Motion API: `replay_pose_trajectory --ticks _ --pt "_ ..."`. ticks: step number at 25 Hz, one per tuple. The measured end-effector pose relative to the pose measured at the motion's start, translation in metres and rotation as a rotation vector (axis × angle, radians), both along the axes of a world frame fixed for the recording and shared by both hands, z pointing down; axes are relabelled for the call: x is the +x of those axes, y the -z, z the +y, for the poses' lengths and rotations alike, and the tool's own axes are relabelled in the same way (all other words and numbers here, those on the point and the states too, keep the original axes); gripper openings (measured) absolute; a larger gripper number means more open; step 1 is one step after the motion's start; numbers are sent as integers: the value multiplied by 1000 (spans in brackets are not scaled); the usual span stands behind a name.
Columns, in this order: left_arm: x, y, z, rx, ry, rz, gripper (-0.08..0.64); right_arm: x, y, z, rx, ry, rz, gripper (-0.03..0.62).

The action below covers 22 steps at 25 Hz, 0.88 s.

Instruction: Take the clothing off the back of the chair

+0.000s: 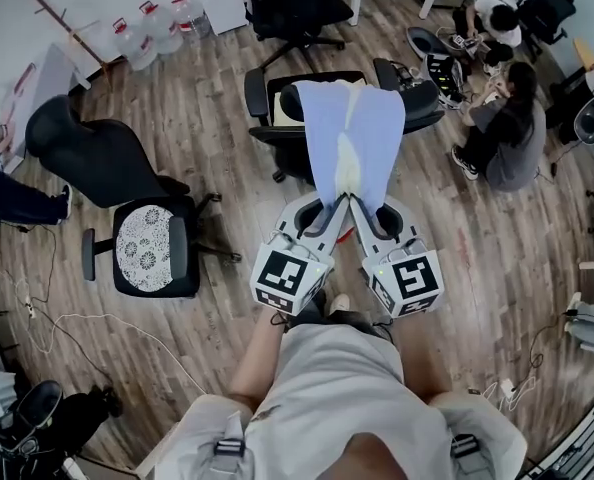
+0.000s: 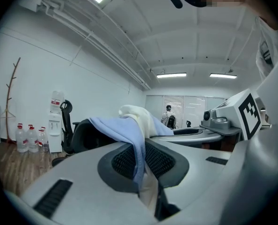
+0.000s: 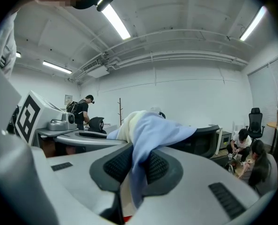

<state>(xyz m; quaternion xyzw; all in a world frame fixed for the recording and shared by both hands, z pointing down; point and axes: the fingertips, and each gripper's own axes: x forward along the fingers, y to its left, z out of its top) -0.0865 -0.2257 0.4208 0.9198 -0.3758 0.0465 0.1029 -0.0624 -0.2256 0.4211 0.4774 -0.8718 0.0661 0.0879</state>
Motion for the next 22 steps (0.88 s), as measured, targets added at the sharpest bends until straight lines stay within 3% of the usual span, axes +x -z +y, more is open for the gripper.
replay_pose_trajectory --ticks 22 --pt "-1 16 52 50 54 -25 54 -2 15 51 49 63 -29 63"
